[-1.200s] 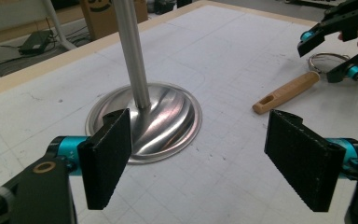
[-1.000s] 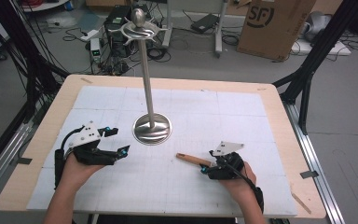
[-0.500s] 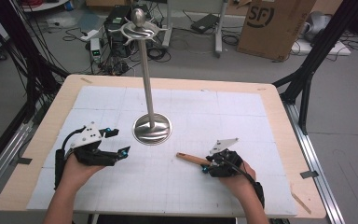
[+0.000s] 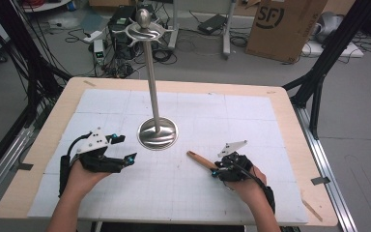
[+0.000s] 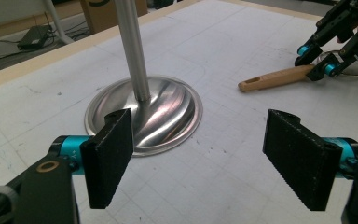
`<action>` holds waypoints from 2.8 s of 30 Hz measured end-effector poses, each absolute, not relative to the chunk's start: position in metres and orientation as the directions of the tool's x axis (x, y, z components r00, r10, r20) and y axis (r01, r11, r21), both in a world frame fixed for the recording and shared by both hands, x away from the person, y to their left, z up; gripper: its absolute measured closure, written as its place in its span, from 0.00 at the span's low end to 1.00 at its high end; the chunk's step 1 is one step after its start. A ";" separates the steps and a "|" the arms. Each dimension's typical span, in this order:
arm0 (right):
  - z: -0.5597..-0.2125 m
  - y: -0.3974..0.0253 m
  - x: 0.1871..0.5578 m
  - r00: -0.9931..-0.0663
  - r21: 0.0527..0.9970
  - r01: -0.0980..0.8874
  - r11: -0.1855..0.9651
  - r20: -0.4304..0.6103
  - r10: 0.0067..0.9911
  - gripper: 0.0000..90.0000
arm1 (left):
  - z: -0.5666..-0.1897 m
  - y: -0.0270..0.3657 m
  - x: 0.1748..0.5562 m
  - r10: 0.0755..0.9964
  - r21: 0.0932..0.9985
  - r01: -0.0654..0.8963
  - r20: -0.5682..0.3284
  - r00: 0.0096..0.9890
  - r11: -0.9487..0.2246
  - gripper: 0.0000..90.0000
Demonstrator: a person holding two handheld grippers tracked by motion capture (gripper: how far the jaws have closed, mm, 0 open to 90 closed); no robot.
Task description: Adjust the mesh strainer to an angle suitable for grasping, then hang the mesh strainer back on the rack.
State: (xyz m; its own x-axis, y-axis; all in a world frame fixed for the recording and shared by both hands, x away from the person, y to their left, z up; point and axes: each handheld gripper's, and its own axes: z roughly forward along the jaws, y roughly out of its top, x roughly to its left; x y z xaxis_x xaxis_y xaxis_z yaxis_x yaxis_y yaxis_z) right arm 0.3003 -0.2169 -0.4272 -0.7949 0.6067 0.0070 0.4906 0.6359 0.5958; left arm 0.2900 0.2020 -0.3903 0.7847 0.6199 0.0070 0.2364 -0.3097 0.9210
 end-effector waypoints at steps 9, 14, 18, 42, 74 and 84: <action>-0.425 -0.215 0.305 -0.803 0.547 0.509 0.665 0.024 0.595 0.72 | -0.394 0.202 0.292 0.620 0.915 0.249 0.002 0.785 -0.318 0.28; -0.422 -0.212 0.310 -0.808 0.502 0.524 0.688 0.037 0.588 0.71 | -0.394 0.202 0.292 0.624 0.914 0.254 -0.003 0.782 -0.315 0.28; -0.420 -0.206 0.314 -0.816 0.467 0.522 0.714 0.028 0.578 0.71 | -0.394 0.202 0.292 0.624 0.914 0.254 -0.002 0.782 -0.316 0.28; -0.411 -0.205 0.318 -0.808 0.467 0.544 0.697 0.066 0.586 0.76 | -0.396 0.205 0.293 0.629 0.916 0.265 -0.017 0.777 -0.302 0.27; -0.345 -0.227 0.308 -0.810 0.764 0.380 0.521 0.003 0.587 0.76 | -0.394 0.210 0.298 0.603 0.923 0.258 -0.037 0.797 -0.284 0.28; -0.332 -0.227 0.310 -0.806 0.814 0.352 0.462 0.013 0.591 0.76 | -0.393 0.212 0.298 0.609 0.928 0.257 -0.041 0.792 -0.271 0.28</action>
